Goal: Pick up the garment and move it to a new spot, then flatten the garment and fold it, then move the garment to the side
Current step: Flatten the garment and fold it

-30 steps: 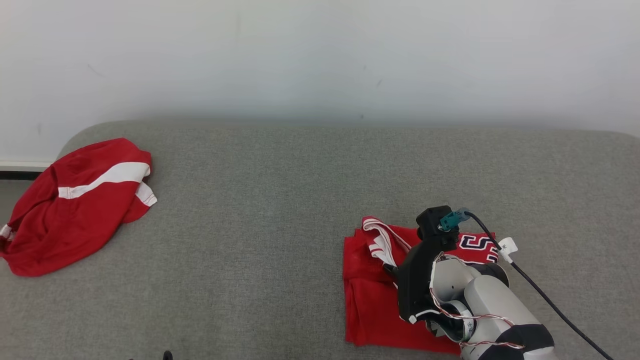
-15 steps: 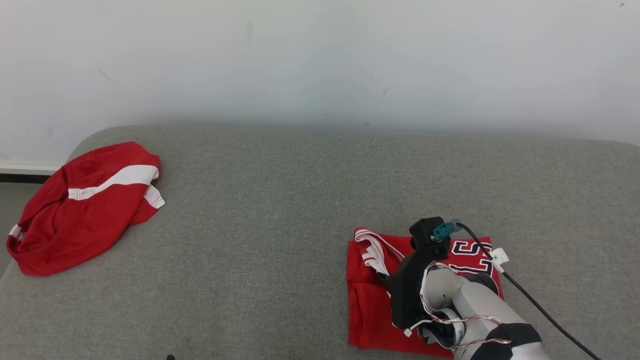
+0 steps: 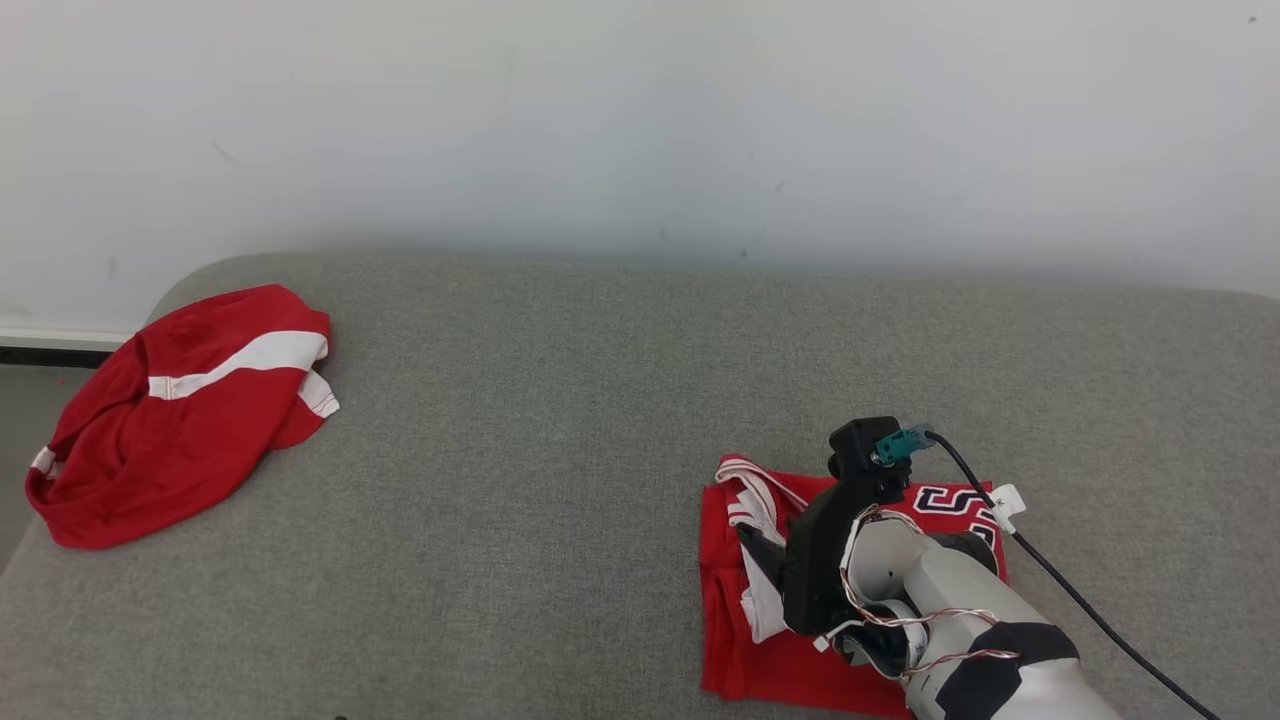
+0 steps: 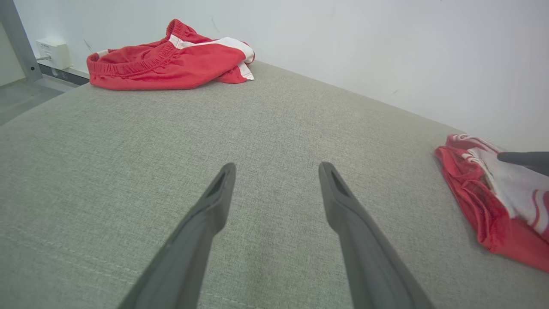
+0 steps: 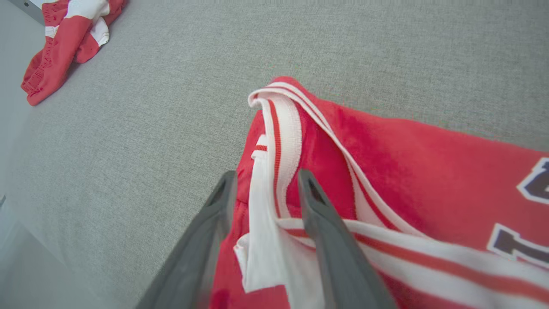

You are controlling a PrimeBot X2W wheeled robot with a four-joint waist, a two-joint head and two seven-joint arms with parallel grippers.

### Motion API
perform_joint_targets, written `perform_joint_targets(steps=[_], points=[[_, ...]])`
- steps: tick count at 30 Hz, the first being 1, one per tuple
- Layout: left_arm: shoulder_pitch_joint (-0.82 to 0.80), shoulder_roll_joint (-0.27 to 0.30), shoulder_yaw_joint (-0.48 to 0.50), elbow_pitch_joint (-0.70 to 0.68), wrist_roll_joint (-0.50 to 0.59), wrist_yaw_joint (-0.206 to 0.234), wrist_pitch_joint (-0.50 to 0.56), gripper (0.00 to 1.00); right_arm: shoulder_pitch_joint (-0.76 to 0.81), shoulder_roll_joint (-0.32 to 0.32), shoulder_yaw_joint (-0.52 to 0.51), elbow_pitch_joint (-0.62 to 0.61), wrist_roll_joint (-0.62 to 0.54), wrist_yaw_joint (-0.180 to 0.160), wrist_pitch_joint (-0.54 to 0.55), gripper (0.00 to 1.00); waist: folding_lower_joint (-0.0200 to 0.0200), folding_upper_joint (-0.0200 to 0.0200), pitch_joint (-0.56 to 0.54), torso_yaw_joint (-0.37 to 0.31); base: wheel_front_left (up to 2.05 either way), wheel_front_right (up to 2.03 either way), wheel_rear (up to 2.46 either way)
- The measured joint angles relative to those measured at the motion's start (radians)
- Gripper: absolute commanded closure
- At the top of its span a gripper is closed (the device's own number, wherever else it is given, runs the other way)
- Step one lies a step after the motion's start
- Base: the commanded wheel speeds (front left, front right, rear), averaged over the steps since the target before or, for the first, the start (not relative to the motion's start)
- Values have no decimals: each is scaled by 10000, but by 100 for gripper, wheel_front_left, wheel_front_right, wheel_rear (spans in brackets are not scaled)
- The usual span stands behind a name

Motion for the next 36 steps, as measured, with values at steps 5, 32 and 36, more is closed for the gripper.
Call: perform_joint_targets(steps=[5,32,36], points=[[0,-2,130,10,13,-65,0,0,-122,6,370,-378,522,0,-445,0,0,0,-92,-61,0,0,0],[117,-199,447,-115,115,-86,0,0,1640,-1290,-3714,385,-2318,0,-5068,0,0,0,-330,-678,0,0,0],[164,-255,627,-199,142,-88,0,0,2681,-918,-4059,-493,-3177,0,-5868,0,0,0,-403,-774,0,0,0]])
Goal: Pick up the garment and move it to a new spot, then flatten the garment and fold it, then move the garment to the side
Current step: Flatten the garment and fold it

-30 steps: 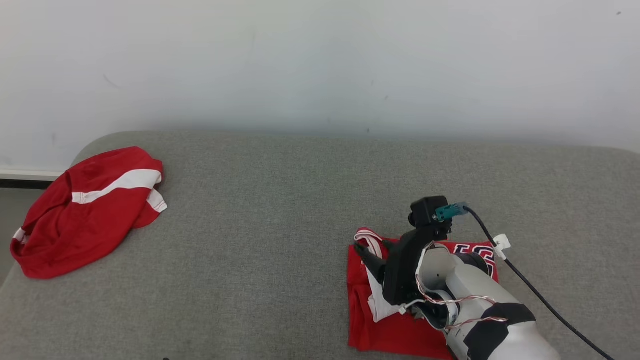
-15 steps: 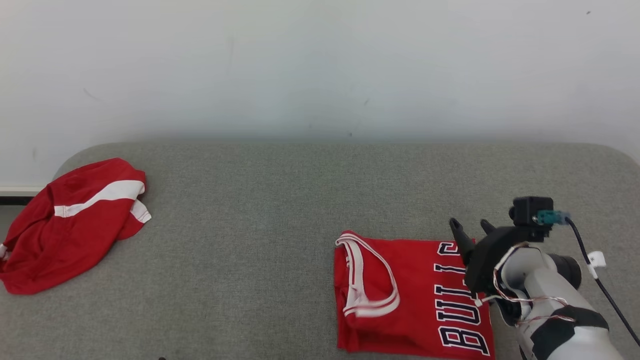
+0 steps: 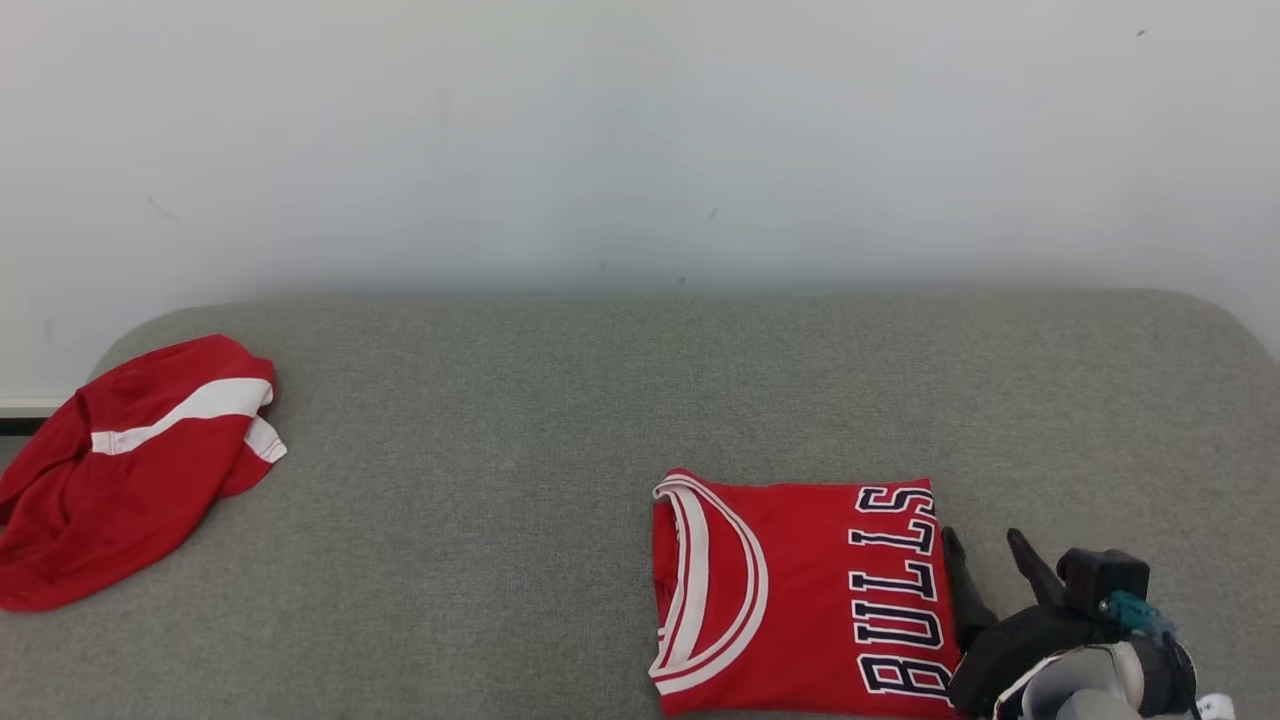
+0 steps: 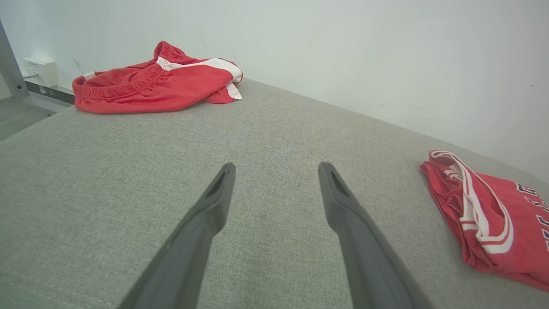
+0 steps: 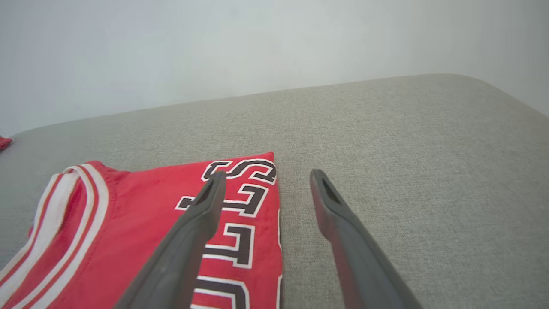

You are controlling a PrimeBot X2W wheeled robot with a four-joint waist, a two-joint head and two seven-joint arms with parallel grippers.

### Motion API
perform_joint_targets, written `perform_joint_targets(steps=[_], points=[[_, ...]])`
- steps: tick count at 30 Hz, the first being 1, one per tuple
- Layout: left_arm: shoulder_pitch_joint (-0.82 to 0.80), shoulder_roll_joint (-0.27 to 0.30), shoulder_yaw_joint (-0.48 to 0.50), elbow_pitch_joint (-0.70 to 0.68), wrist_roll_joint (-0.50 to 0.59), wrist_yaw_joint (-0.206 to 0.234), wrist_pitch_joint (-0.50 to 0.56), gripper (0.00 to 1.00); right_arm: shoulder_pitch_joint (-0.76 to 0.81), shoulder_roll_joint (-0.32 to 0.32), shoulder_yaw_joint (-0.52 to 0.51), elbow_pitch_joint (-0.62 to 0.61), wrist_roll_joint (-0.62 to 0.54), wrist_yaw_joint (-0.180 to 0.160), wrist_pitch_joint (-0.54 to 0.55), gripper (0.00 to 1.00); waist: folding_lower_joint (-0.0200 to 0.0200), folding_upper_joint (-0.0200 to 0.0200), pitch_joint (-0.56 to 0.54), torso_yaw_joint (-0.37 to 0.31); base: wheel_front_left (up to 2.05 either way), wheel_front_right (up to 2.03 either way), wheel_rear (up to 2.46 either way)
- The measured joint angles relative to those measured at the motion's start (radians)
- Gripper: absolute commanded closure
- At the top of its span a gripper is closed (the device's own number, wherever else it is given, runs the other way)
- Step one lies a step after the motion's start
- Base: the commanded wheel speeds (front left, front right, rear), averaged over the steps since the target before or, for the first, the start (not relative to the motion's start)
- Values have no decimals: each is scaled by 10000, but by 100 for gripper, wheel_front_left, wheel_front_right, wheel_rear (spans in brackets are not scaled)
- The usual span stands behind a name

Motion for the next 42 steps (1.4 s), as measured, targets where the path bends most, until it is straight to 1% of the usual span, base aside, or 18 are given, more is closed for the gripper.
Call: perform_joint_targets(steps=[2,6,8,10,13,18,24,29,33,42], points=[[32,-19,127,-56,67,-2,2,0,551,222,-190,-788,-433,0,-148,0,0,0,-33,-78,0,0,0],[106,-69,303,-180,330,-42,0,0,1883,587,-533,-2788,-1363,0,-224,0,-1,0,-98,-281,0,0,0],[150,-94,384,-236,527,-42,0,0,2531,742,-545,-3783,-1695,0,-238,0,0,-1,-129,-399,0,0,0],[208,-115,393,-272,688,-42,0,0,3136,836,-479,-4391,-1816,0,-238,0,0,0,-171,-508,0,0,0],[258,-153,481,-337,813,-44,0,0,3855,895,-288,-4953,-1847,0,-238,0,0,0,-265,-655,0,0,0],[423,-178,502,-326,928,-44,0,0,4377,920,-209,-5264,-1666,0,-238,0,-1,0,-429,-855,0,0,0],[516,-203,293,-81,1022,-46,0,0,4538,924,-194,-5344,-1636,0,-234,0,0,-1,-593,-990,0,0,0],[625,-203,276,-40,1018,-46,0,0,4603,924,-238,-5336,-1523,0,-190,0,0,0,-668,-998,0,0,0],[631,-203,284,-6,1009,-61,0,0,4637,926,-324,-5304,-1216,0,-119,0,0,0,-684,-983,0,0,0],[655,-205,132,88,993,-61,0,0,4637,928,-334,-5271,-1210,0,-90,0,0,0,-673,-924,0,0,0]])
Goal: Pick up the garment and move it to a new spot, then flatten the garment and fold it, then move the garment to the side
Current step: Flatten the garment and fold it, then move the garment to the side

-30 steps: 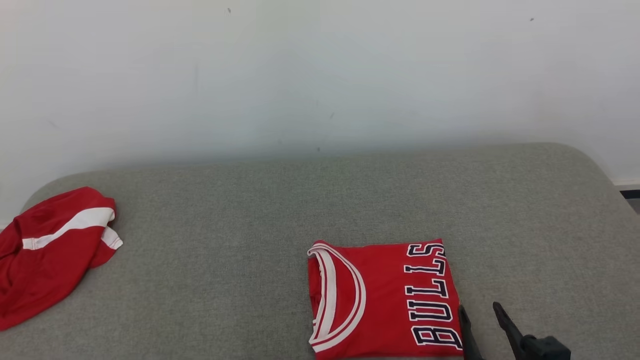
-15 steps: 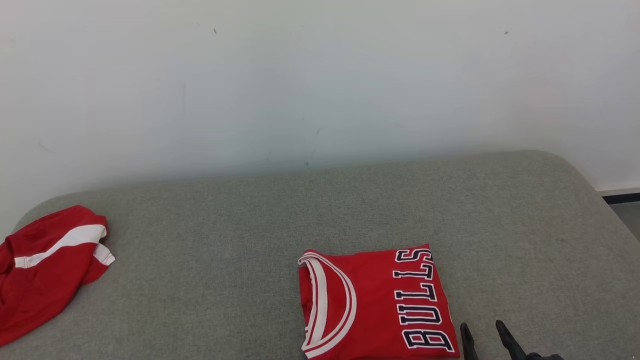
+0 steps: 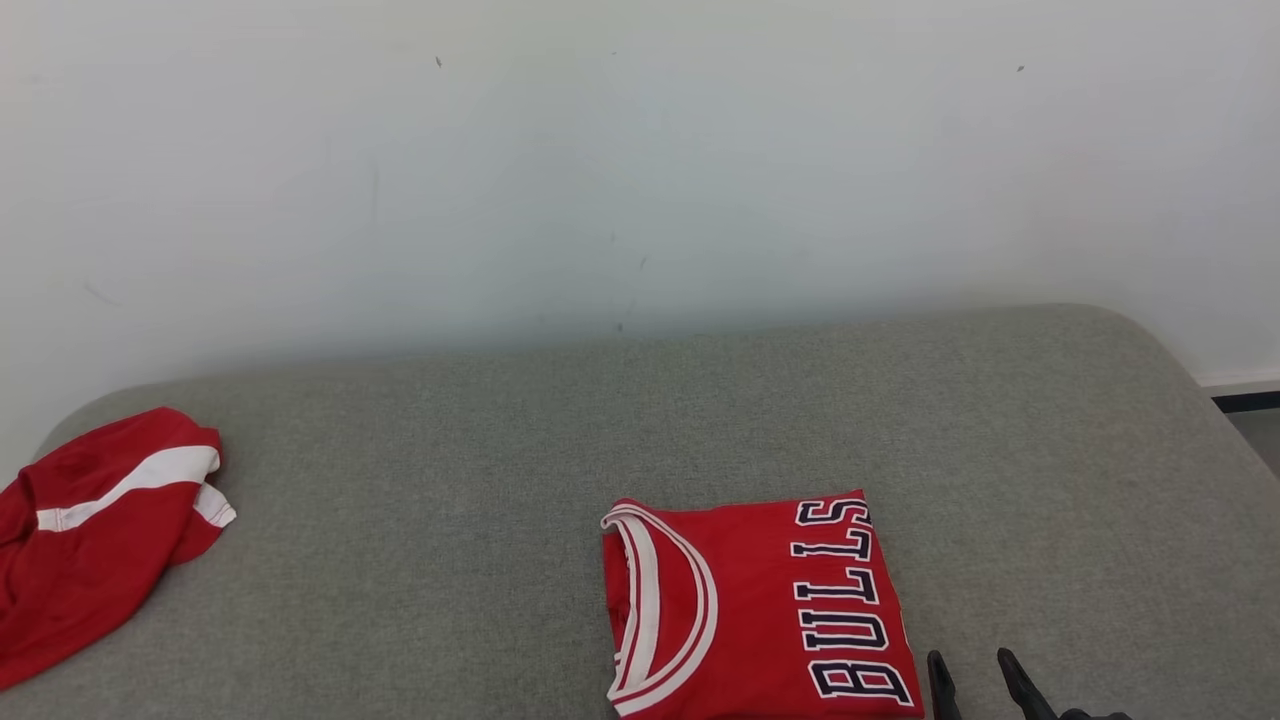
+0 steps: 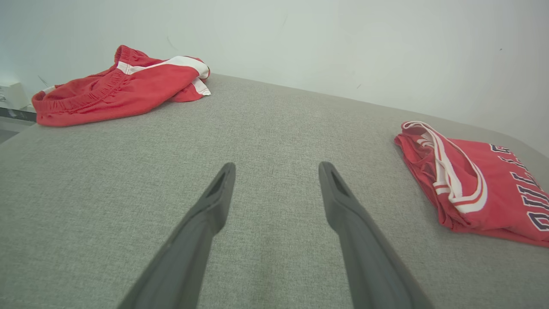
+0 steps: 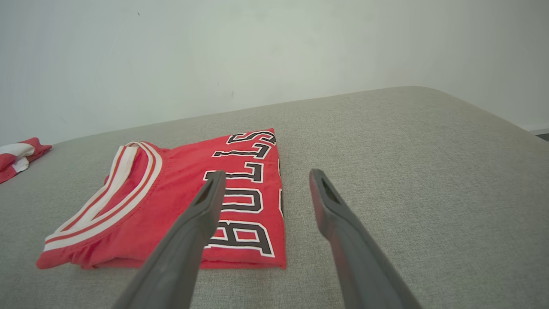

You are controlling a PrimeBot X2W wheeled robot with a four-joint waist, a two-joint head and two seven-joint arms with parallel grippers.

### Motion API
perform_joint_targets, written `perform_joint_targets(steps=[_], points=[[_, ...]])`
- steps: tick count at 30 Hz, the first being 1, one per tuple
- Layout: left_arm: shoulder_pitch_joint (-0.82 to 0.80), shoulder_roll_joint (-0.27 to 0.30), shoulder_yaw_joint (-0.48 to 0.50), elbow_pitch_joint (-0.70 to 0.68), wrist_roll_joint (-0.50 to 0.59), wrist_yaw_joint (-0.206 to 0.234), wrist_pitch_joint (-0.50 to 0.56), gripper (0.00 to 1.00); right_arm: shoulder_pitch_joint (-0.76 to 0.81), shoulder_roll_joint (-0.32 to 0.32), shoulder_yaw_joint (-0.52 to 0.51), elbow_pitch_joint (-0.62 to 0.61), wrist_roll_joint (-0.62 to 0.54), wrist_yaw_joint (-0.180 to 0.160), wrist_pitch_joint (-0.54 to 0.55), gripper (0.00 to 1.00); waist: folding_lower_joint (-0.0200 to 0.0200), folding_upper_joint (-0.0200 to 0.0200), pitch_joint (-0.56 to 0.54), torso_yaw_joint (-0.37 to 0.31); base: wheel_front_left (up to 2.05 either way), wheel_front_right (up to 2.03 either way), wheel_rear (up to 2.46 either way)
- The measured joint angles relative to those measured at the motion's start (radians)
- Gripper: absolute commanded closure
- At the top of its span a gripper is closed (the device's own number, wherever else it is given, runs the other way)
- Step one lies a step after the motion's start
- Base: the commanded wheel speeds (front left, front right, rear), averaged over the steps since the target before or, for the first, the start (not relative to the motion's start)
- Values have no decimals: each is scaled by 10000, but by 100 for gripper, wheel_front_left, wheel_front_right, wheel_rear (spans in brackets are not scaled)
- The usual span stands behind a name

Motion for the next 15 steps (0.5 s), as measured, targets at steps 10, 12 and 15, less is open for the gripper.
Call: perform_joint_targets(steps=[10,12,15], points=[[-80,0,-65,-10,-8,0,0,0,-500,-2,-105,-77,-86,0,502,0,0,0,148,87,0,0,0],[-171,0,-82,-13,-6,0,0,0,-970,-6,59,-96,-71,-2,1122,0,0,0,221,90,0,0,0],[-343,0,-163,-17,-4,0,0,0,-2138,-96,180,261,-130,0,2995,0,1,0,397,86,0,0,0]])
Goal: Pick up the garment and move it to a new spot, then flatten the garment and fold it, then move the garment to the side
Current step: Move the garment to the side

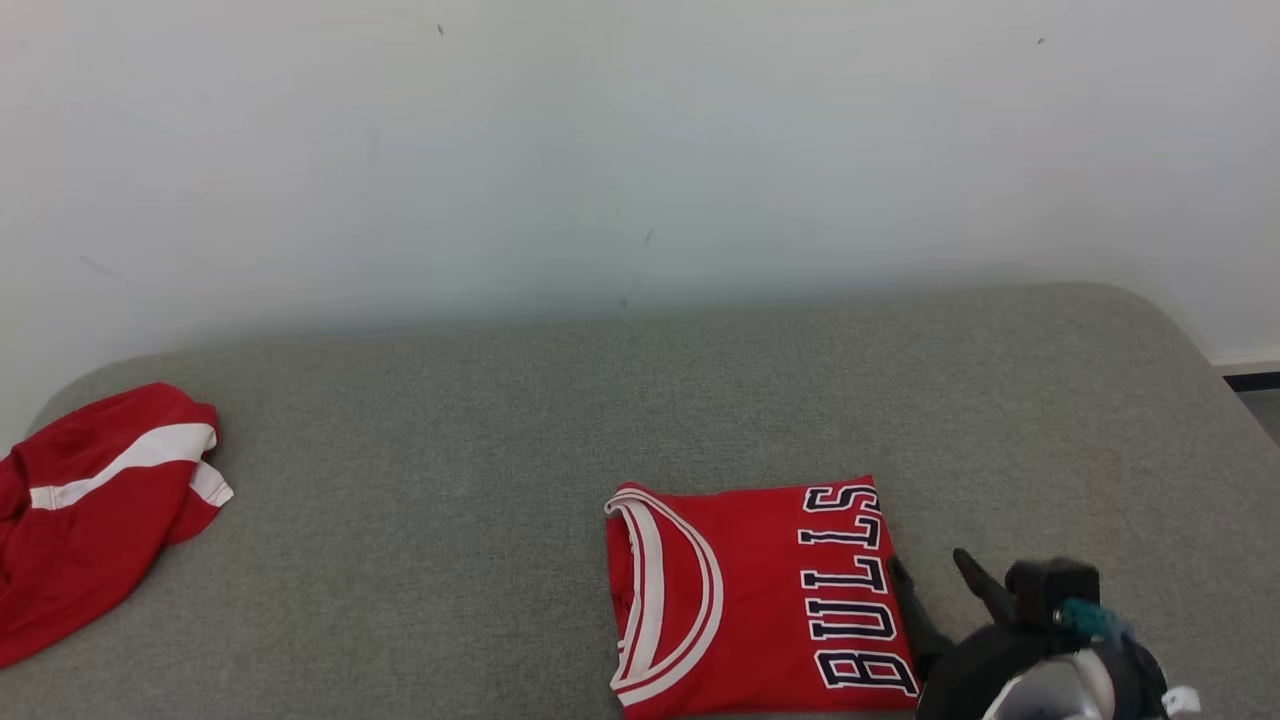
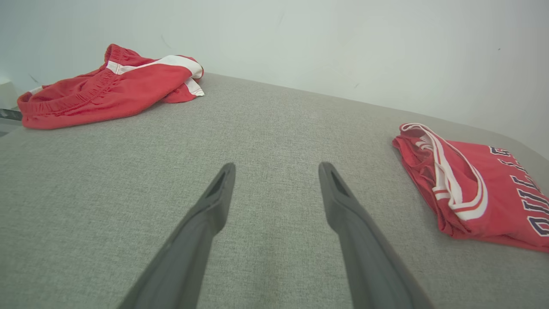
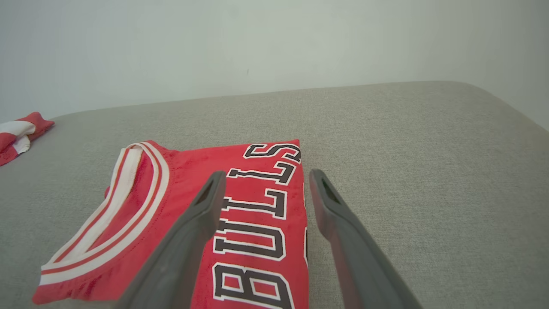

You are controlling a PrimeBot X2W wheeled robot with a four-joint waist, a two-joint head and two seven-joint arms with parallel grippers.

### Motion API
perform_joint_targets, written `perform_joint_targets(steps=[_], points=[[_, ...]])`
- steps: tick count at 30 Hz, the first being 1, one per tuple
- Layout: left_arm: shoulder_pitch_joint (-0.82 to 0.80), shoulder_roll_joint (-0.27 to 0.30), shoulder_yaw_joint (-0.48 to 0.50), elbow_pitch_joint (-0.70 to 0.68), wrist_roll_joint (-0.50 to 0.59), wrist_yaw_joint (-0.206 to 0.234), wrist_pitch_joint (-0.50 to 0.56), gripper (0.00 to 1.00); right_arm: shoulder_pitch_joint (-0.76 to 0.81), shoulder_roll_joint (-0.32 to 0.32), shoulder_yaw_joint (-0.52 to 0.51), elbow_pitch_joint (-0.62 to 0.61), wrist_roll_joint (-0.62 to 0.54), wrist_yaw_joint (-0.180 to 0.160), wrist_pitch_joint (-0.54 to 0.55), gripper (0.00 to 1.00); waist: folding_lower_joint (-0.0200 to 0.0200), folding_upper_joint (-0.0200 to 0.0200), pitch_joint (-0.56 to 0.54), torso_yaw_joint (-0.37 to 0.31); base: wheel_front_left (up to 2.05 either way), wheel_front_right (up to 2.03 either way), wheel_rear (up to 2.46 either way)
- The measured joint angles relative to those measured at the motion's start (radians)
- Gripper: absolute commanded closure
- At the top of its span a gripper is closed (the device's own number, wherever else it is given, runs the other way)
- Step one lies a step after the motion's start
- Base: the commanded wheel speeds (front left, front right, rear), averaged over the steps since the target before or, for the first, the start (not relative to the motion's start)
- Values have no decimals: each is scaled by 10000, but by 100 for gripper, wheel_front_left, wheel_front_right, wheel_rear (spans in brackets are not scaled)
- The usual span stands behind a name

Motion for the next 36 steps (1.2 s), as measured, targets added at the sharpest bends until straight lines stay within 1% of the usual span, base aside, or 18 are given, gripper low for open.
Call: perform_joint_targets(steps=[3,4,6,8,10,13,17,22,28,31,35,36], points=[[-101,-2,-82,2,8,0,0,0,-837,-134,-359,522,-13,0,1522,0,1,1,128,42,0,0,0],[-101,-2,-82,2,8,0,0,0,-837,-134,-359,522,-13,0,1522,0,1,1,128,42,0,0,0],[-116,-2,-146,29,6,0,0,0,-1206,-100,-646,988,104,0,2648,0,0,1,187,126,0,0,0],[-151,-2,-211,50,6,0,0,0,-1443,-69,-855,1304,115,0,3522,0,0,2,242,237,0,0,0],[-216,-4,-278,65,2,0,0,0,-1679,-59,-1037,1494,105,-2,4088,0,0,2,303,372,0,0,0],[-265,-4,-376,61,-6,0,0,0,-1866,-19,-1267,1739,-23,0,4629,0,0,1,403,597,0,0,0],[-268,-2,-453,35,-10,0,0,0,-1922,-15,-1749,2061,-426,-2,5051,0,0,1,565,911,0,0,0],[-327,-2,-504,-48,-8,0,0,0,-2139,27,-2322,2238,-844,-2,5051,0,0,1,883,1173,0,0,0],[-546,-4,-570,-79,-8,0,0,0,-2499,67,-2493,2566,-1116,-2,5051,0,1,2,1311,1367,0,0,0],[-670,-2,-608,-75,-8,0,0,0,-2678,65,-2424,2761,-1198,-2,5133,0,1,1,1483,1434,0,0,0],[-740,-4,-671,-67,-10,0,0,0,-2890,2,-2197,2999,-1294,-6,5519,0,0,-1,1670,1492,0,0,0],[-762,-4,-679,-67,-10,0,0,0,-2932,-50,-2109,3035,-1300,-19,5632,26,0,-2,1709,1501,0,0,0]])
